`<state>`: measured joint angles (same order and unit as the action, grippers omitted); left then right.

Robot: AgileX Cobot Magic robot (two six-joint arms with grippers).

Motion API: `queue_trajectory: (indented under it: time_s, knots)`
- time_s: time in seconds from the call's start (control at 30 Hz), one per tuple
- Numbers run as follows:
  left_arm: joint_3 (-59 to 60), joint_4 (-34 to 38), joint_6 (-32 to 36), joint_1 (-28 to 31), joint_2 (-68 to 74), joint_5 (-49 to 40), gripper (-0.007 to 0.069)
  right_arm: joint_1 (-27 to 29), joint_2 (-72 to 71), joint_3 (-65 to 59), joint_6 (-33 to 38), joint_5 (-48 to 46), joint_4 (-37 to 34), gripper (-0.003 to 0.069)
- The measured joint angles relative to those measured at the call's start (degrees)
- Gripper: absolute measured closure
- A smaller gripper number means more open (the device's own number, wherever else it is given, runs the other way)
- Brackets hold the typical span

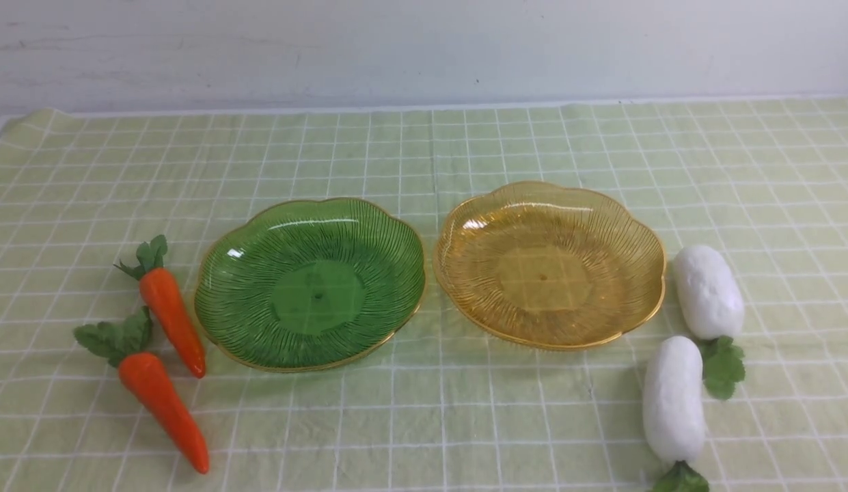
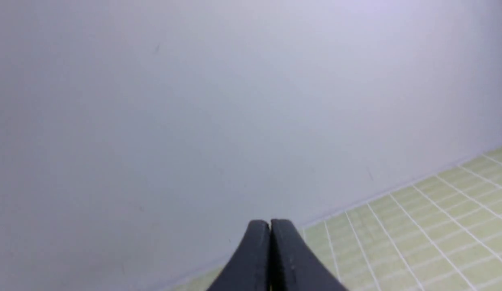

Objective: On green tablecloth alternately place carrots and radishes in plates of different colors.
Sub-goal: 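Pick up the carrot and put it on the nearest plate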

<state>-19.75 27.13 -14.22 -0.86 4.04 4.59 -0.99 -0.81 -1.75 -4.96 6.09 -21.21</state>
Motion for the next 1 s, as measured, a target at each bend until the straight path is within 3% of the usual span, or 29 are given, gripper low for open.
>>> queue_trajectory:
  time_s: [0.07,0.13,0.2,0.23,0.37,0.47,0.57,0.8,0.9,1.0]
  knots:
    - [-6.22,-0.74,3.18,0.00,5.20,-10.83,0.0632,0.00,0.00,0.00,0.66,2.28,-2.61,0.0674]
    - [-14.82,-2.69,7.02,0.00,15.69,-28.85,0.0632,0.00,0.00,0.00,2.88,2.52,-3.53,0.0674]
    - [-18.88,-4.28,7.78,0.00,22.69,-39.14,0.0632,0.00,0.00,0.00,3.90,2.23,-3.69,0.0674]
    - [-22.41,-6.29,8.00,0.00,30.91,-48.98,0.0632,0.00,0.00,0.00,4.52,1.77,-3.77,0.0674]
    - [-25.75,-10.23,8.36,0.00,47.35,-58.58,0.0632,0.00,0.00,0.06,2.14,-1.06,-4.45,0.0674]
    - [-26.13,-12.27,8.43,0.00,57.13,-58.33,0.0632,0.00,0.00,2.28,-0.66,-10.30,-4.87,0.0674]
    - [-26.13,-14.17,8.43,0.00,65.21,-56.48,0.0632,0.00,3.25,11.21,-1.45,-28.76,-3.72,0.0674]
    - [-26.13,-14.73,8.32,0.00,75.21,-49.81,0.0632,0.00,26.58,32.97,8.12,-61.43,-1.18,0.0674]
    - [-26.19,-15.01,8.32,0.00,77.61,-46.64,0.0624,0.00,36.49,39.41,13.58,-70.16,-1.47,0.0674]
    - [-26.23,-16.60,8.38,0.00,79.16,-43.80,0.0580,0.00,41.97,41.73,17.31,-71.83,-3.14,0.0674]
